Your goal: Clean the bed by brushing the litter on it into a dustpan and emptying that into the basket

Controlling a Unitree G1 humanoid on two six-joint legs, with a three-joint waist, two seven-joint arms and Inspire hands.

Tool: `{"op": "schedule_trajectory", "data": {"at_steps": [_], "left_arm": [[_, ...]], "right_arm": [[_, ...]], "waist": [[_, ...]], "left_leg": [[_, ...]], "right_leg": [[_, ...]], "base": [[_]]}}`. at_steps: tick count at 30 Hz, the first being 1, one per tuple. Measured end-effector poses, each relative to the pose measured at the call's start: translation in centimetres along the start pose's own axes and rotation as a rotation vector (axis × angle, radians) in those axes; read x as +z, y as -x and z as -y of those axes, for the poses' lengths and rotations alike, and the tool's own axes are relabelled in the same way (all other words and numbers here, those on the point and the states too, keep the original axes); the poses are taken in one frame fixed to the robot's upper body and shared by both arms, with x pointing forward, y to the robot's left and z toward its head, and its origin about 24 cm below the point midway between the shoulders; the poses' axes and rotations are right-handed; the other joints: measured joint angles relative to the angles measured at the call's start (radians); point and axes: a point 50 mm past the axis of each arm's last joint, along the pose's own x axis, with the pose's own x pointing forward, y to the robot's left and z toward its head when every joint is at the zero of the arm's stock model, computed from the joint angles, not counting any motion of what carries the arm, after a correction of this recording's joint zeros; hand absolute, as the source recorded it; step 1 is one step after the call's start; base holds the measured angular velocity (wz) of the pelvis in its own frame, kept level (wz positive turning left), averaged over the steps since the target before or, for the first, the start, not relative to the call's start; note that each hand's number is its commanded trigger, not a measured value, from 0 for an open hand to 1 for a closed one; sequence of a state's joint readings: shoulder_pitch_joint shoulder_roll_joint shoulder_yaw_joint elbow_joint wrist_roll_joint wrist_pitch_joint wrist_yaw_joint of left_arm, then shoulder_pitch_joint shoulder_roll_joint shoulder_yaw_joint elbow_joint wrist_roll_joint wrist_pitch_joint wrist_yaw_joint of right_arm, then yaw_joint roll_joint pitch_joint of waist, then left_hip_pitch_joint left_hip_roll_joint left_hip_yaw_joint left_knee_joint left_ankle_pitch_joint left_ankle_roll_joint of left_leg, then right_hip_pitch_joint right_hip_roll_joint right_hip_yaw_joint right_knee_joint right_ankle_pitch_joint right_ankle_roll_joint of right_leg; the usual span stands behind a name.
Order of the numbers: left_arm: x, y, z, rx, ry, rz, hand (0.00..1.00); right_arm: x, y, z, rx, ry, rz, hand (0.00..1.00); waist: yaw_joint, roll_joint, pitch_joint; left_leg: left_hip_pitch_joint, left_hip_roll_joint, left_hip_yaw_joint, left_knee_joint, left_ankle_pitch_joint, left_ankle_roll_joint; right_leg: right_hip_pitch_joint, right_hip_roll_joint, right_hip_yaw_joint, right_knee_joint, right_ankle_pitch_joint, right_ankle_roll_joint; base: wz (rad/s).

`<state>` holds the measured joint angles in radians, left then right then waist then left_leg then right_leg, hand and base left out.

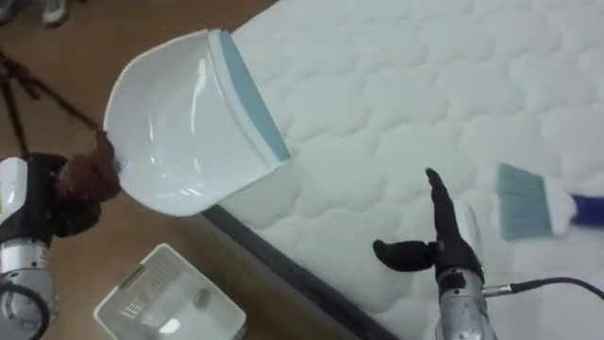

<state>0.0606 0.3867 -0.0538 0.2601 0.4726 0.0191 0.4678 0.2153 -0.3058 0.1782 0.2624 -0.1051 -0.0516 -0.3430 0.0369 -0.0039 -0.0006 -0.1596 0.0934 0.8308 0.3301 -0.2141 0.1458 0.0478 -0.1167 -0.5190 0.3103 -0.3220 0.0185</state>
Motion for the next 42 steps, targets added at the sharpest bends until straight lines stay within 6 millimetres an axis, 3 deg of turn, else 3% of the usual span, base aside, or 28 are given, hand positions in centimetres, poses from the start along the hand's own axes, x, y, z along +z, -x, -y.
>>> {"op": "schedule_trajectory", "data": {"at_steps": [2,4,7,8,9,11,14,16,18,19,20,27,31,35,39,42], "left_arm": [[-0.3,0.7,0.6,-0.021,0.012,-0.014,1.00],[-0.7,1.3,0.9,-0.043,0.016,-0.035,1.00],[-1.0,2.1,1.7,-0.088,0.034,-0.059,1.00],[-1.0,2.5,2.1,-0.104,0.043,-0.069,1.00],[-1.1,2.8,2.2,-0.111,0.047,-0.077,1.00],[-1.5,3.9,2.6,-0.132,0.055,-0.101,1.00],[-1.8,4.9,3.0,-0.164,0.068,-0.113,1.00],[-1.9,5.1,3.1,-0.169,0.072,-0.116,1.00],[-1.7,5.1,3.3,-0.171,0.082,-0.114,1.00],[-1.6,5.1,3.4,-0.174,0.093,-0.111,0.69],[-1.5,5.2,3.6,-0.187,0.101,-0.113,0.00],[-1.1,5.3,4.2,-0.251,0.143,-0.111,0.00],[-1.0,5.3,4.3,-0.270,0.145,-0.110,0.00],[-1.4,5.7,4.6,-0.300,0.132,-0.131,0.00],[-1.5,5.9,4.7,-0.324,0.136,-0.136,0.00],[-1.7,6.1,4.9,-0.338,0.134,-0.143,0.00]], "right_arm": [[-0.2,0.1,0.2,0.020,0.006,-0.006,0.00],[-0.2,0.1,0.1,0.039,0.010,-0.001,0.00],[-0.2,0.4,0.0,0.070,0.021,0.012,0.00],[-0.1,0.4,0.0,0.086,0.022,0.015,0.00],[0.0,0.4,-0.1,0.095,0.021,0.018,0.00],[0.5,0.4,-0.2,0.121,0.015,0.040,0.00],[0.6,0.3,-0.2,0.142,0.014,0.045,0.00],[0.6,0.3,-0.2,0.148,0.014,0.044,0.00],[0.5,0.3,-0.3,0.155,0.013,0.042,0.00],[0.5,0.4,-0.3,0.162,0.013,0.041,0.00],[0.5,0.4,-0.4,0.164,0.011,0.041,0.00],[0.2,0.4,-0.6,0.175,0.021,0.027,0.00],[-1.1,0.4,-0.7,0.169,0.041,-0.029,0.00],[-3.3,0.8,-0.5,0.161,0.052,-0.125,0.00],[-4.0,1.2,-0.1,0.138,0.044,-0.157,0.00],[-5.1,1.5,0.1,0.124,0.050,-0.202,0.00]], "waist": [[-0.015,-0.003,0.0025],[-0.011,0.000,0.0023],[-0.016,0.003,0.0016],[-0.004,0.002,0.0014],[-0.001,0.000,0.0001],[0.029,0.006,-0.0006],[0.032,0.009,-0.0037],[0.033,0.013,-0.0054],[0.014,0.014,-0.0064],[0.006,0.013,-0.0051],[-0.004,0.010,-0.0031],[-0.021,0.007,0.0063],[-0.033,0.025,0.0170],[-0.034,0.032,0.0136],[-0.036,0.032,0.0113],[-0.036,0.026,0.0031]], "left_leg": [[-0.003,0.010,-0.073,0.018,0.024,-0.039],[-0.006,0.023,-0.137,0.033,0.031,-0.048],[-0.001,0.010,-0.255,0.029,0.046,-0.032],[0.005,-0.006,-0.328,0.023,0.052,-0.041],[0.011,-0.016,-0.362,0.017,0.057,-0.048],[0.034,-0.053,-0.514,-0.003,0.069,-0.076],[0.074,-0.080,-0.653,-0.038,0.072,-0.109],[0.093,-0.087,-0.696,-0.051,0.066,-0.124],[0.104,-0.090,-0.699,-0.064,0.064,-0.128],[0.114,-0.090,-0.698,-0.073,0.064,-0.128],[0.125,-0.090,-0.698,-0.076,0.063,-0.130],[0.148,-0.078,-0.701,-0.080,0.042,-0.149],[0.148,-0.077,-0.702,-0.081,0.036,-0.150],[0.148,-0.079,-0.701,-0.092,0.037,-0.150],[0.149,-0.081,-0.700,-0.095,0.037,-0.150],[0.160,-0.084,-0.698,-0.097,0.037,-0.150]], "right_leg": [[0.001,-0.007,-0.007,-0.006,0.005,0.003],[0.005,-0.002,-0.004,-0.018,0.021,0.004],[0.001,0.006,0.018,-0.021,0.035,-0.005],[-0.007,0.014,0.070,-0.020,0.038,-0.012],[-0.012,0.016,0.094,-0.020,0.042,-0.015],[-0.019,0.027,0.182,-0.022,0.055,-0.030],[-0.013,0.050,0.279,-0.039,0.069,-0.040],[-0.011,0.059,0.317,-0.043,0.070,-0.044],[-0.006,0.065,0.335,-0.052,0.072,-0.048],[-0.003,0.068,0.350,-0.054,0.073,-0.049],[0.005,0.069,0.356,-0.059,0.074,-0.050],[0.022,0.084,0.382,-0.074,0.080,-0.056],[0.021,0.085,0.382,-0.076,0.082,-0.056],[0.022,0.087,0.386,-0.104,0.081,-0.055],[0.025,0.091,0.386,-0.104,0.083,-0.054],[0.035,0.090,0.388,-0.104,0.085,-0.053]], "base": [[-0.70],[-0.91],[-0.73],[-0.91],[-1.22],[-1.20],[-0.90],[-0.69],[-0.41],[-0.26],[-0.25],[-0.14],[-0.01],[-0.07],[0.00],[0.00]]}}
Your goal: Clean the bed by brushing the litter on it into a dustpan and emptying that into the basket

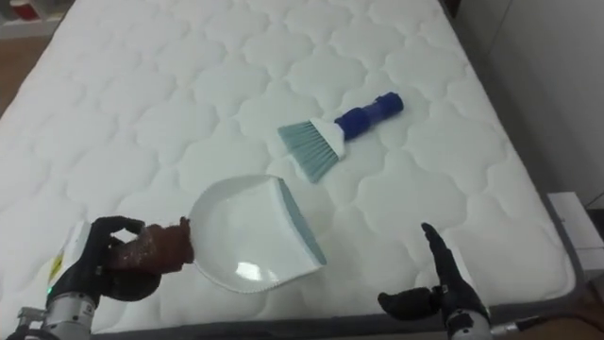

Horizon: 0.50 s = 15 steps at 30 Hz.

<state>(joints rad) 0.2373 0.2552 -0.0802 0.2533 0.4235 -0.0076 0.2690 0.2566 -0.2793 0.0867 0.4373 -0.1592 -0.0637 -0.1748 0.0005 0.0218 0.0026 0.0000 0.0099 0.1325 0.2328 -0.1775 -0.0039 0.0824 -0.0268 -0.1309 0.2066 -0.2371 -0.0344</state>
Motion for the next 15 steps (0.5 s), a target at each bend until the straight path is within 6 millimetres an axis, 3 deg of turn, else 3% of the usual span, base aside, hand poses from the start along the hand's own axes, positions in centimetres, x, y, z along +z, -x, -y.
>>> {"op": "schedule_trajectory", "data": {"at_steps": [1,2,3,6,9,15], "left_arm": [[-0.8,0.1,0.4,-0.018,-0.007,-0.028,0.00],[-2.0,0.4,1.0,-0.042,-0.017,-0.077,0.00],[-2.6,0.6,1.2,-0.053,-0.024,-0.101,0.00],[-4.9,1.4,2.0,-0.091,0.000,-0.213,0.00],[-7.9,2.9,3.1,-0.140,0.070,-0.371,0.00],[-13.4,7.3,4.3,-0.227,0.132,-0.696,0.00]], "right_arm": [[-0.7,0.1,-0.1,0.005,0.004,-0.032,0.00],[-1.4,0.2,-0.2,0.009,0.008,-0.061,0.00],[-1.7,0.3,-0.3,0.009,0.010,-0.073,0.00],[-3.3,0.5,-0.4,0.012,0.021,-0.142,0.00],[-5.4,1.1,-0.7,0.031,0.036,-0.238,0.00],[-10.4,3.4,-1.6,0.098,0.064,-0.512,0.00]], "waist": [[0.002,-0.003,-0.0025],[0.002,-0.004,-0.0109],[0.001,-0.005,-0.0121],[0.000,-0.012,-0.0092],[0.005,-0.023,-0.0013],[0.016,-0.033,-0.0001]], "left_leg": [[0.016,-0.001,0.001,-0.008,0.000,0.000],[0.031,-0.002,0.001,-0.015,0.000,0.000],[0.036,-0.002,0.001,-0.017,0.000,0.000],[0.060,-0.002,0.001,-0.029,0.000,0.000],[0.080,-0.003,-0.002,-0.036,0.000,0.000],[0.078,-0.005,-0.003,-0.027,-0.002,0.001]], "right_leg": [[0.011,0.000,0.003,0.000,0.000,0.000],[0.021,-0.001,0.003,-0.001,0.000,0.000],[0.025,-0.001,0.003,-0.001,0.000,0.000],[0.047,-0.001,-0.003,-0.005,0.000,0.000],[0.065,-0.004,-0.006,-0.007,0.000,0.001],[0.078,-0.007,-0.007,-0.032,-0.005,0.006]], "base": [[-0.07],[-0.09],[-0.07],[0.03],[0.01],[0.01]]}}
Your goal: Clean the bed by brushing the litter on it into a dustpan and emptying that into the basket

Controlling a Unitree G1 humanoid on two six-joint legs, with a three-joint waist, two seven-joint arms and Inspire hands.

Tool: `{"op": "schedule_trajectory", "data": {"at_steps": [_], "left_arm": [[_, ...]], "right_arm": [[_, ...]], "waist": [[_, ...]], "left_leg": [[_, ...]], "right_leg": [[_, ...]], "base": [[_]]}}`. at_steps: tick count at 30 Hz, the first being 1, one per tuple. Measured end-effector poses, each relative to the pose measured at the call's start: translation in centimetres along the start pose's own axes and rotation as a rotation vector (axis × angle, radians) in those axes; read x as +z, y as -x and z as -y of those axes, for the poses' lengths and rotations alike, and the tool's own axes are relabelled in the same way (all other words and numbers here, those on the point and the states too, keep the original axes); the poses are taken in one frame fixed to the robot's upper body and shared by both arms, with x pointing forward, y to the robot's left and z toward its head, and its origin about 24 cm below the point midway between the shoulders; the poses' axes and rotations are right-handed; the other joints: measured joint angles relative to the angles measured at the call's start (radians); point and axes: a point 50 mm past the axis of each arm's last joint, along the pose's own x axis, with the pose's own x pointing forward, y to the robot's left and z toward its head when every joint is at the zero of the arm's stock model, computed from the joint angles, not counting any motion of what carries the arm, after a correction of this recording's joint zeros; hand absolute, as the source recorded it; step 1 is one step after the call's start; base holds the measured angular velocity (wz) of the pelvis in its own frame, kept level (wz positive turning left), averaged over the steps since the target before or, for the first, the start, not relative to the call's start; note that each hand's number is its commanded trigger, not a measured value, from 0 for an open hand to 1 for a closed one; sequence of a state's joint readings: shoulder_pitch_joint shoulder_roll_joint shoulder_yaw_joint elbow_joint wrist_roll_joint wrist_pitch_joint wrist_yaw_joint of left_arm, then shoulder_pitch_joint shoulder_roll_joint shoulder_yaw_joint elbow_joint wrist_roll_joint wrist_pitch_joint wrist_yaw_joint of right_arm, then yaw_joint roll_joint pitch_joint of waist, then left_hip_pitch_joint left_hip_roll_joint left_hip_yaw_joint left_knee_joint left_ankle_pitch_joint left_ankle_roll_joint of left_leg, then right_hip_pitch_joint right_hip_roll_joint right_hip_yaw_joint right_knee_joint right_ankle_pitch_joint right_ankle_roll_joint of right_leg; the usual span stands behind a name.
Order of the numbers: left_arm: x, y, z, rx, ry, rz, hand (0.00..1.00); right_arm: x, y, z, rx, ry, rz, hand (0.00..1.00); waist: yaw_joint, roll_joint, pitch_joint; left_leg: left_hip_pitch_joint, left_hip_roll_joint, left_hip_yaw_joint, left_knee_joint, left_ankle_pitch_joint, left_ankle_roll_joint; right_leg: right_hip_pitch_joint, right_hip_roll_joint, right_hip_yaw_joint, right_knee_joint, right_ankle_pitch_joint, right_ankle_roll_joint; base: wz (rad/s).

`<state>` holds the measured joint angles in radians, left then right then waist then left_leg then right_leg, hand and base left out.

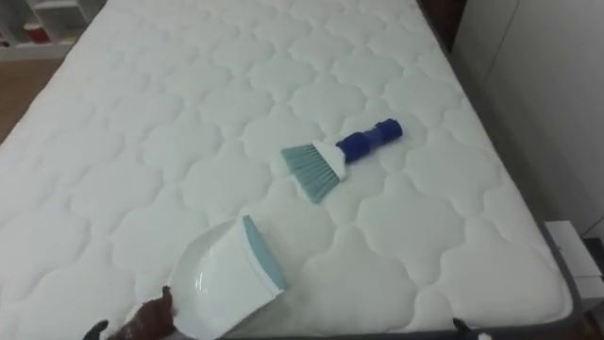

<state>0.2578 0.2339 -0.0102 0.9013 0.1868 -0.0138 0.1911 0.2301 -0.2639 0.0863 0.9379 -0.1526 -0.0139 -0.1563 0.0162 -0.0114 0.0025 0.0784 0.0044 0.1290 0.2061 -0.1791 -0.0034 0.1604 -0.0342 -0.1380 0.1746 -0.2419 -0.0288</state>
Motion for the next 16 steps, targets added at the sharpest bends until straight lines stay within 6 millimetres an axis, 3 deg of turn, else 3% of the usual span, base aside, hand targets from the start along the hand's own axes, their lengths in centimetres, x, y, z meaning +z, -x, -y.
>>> {"op": "schedule_trajectory", "data": {"at_steps": [5,8,16], "left_arm": [[-6.0,1.5,0.8,-0.071,0.019,-0.282,0.00],[-7.2,2.1,1.4,-0.131,0.033,-0.363,0.00],[-8.3,2.9,3.2,-0.257,0.053,-0.465,0.00]], "right_arm": [[-4.0,0.7,-1.4,0.092,0.100,-0.203,0.00],[-5.2,1.2,-2.6,0.159,0.100,-0.291,0.00],[-5.7,1.6,-3.9,0.256,0.107,-0.368,0.00]], "waist": [[0.002,-0.013,-0.0028],[0.013,-0.020,0.0008],[0.017,-0.016,0.0017]], "left_leg": [[0.009,-0.002,-0.012,0.014,-0.004,0.002],[0.013,-0.002,-0.025,0.029,-0.011,0.001],[0.022,0.000,-0.030,0.054,-0.037,0.001]], "right_leg": [[0.017,-0.001,-0.002,0.000,-0.001,0.002],[0.034,-0.001,-0.007,-0.001,-0.005,0.002],[0.047,-0.001,-0.010,0.014,-0.017,0.005]], "base": [[0.03],[0.09],[0.02]]}}
